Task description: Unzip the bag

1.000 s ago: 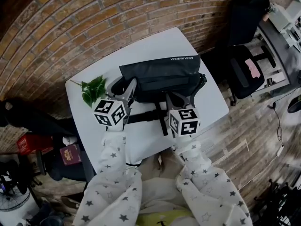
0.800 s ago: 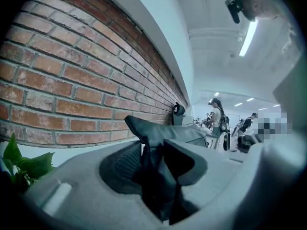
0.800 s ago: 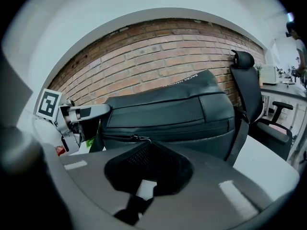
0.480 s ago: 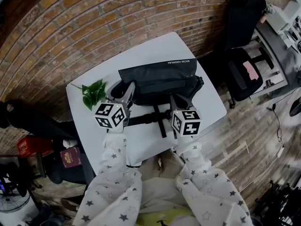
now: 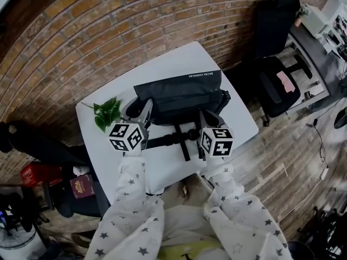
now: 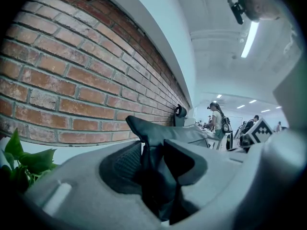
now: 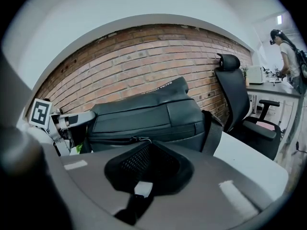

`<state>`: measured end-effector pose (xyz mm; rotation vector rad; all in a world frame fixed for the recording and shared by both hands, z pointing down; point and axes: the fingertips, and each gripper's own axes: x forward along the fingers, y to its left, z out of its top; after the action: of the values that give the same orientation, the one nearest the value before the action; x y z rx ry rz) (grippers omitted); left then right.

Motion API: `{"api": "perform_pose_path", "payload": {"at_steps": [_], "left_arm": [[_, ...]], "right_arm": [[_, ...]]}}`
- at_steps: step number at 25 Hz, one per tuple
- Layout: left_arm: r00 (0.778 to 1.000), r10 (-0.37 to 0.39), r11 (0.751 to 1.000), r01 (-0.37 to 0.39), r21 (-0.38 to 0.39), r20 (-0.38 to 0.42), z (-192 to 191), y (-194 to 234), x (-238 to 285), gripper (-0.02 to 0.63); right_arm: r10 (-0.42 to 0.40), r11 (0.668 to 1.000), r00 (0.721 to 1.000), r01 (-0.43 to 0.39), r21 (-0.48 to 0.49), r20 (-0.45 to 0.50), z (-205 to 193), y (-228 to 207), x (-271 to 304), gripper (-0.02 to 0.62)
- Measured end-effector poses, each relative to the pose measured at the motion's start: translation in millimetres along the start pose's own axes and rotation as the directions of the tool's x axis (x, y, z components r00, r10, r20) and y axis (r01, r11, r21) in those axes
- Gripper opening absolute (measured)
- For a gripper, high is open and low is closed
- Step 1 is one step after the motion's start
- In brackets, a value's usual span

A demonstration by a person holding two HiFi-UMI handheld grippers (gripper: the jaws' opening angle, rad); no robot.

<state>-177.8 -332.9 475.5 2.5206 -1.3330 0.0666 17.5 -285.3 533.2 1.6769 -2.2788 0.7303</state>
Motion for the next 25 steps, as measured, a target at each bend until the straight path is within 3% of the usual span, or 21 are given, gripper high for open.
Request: {"api": "perform_pose_path", "payload": {"at_steps": [8, 25], "left_arm": [[1.000, 0.006, 1.000, -0.006, -0.007, 0.005, -1, 0, 0, 0.143], [0.999, 0.030, 0.999, -0.030, -0.014, 0.017, -2, 2, -1, 0.144]], "right_arm": [[-0.004, 1.000, 1.000, 0.004, 0.008, 0.005, 1, -1, 0, 0.020], [-0.102, 0.991, 0.994, 0.099, 0.090, 0.034, 8, -51, -11, 0.020]]}}
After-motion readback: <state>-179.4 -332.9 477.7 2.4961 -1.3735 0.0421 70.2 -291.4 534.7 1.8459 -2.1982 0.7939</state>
